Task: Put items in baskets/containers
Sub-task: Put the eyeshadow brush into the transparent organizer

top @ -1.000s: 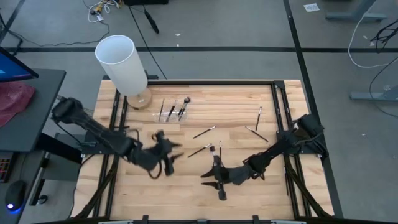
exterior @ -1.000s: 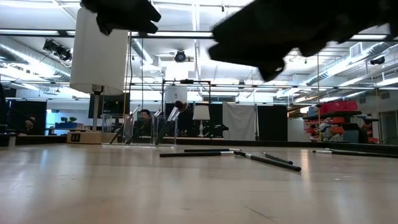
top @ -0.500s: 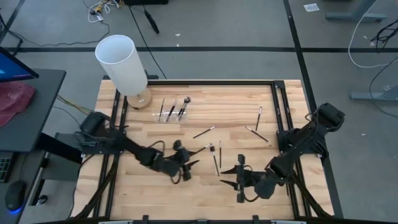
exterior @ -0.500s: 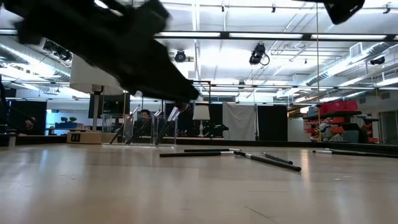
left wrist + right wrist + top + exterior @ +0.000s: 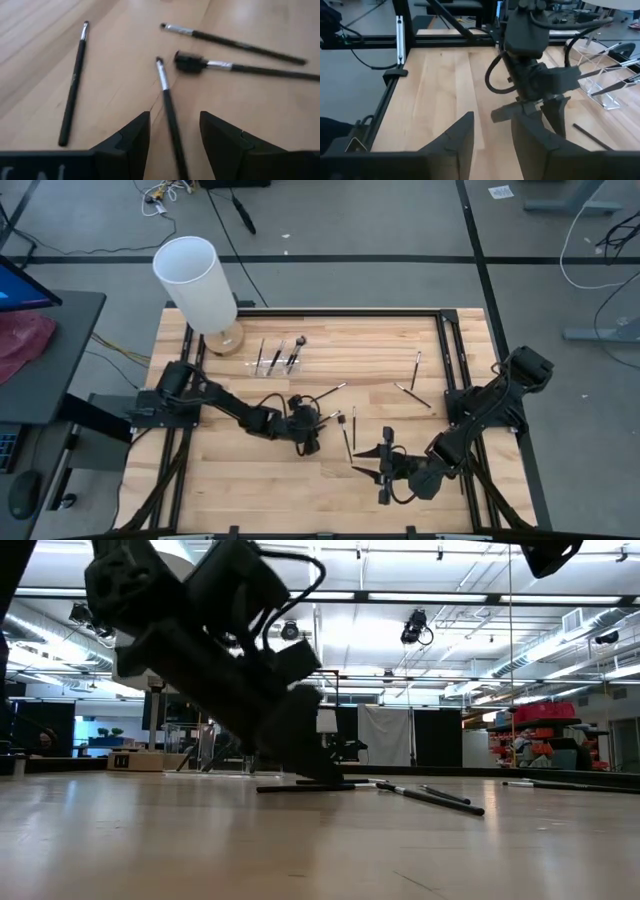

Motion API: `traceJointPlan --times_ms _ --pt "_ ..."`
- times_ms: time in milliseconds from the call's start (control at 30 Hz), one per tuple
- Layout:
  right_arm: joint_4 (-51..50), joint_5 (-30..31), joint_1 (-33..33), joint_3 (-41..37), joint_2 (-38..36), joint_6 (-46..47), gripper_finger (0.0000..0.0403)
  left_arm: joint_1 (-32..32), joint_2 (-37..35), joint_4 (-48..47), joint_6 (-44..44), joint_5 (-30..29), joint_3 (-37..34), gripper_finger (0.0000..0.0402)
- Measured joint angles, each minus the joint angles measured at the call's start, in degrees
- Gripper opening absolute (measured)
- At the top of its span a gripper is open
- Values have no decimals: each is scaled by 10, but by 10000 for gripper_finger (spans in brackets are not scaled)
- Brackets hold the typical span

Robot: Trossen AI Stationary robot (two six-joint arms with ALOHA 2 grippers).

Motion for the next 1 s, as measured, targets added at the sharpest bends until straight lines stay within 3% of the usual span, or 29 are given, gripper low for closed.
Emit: traceJointPlan --times_ms 367,567,867,1000 --pt "5 1 0 -2 0 0 135 -9 62 115 13 -64 -13 177" --pt "6 1 0 -2 0 -2 135 11 64 128 8 -47 -14 177" --pt "9 1 0 -2 0 -2 135 58 63 127 14 44 -13 176" --pt "9 1 0 -2 0 0 135 66 63 108 20 65 -13 145"
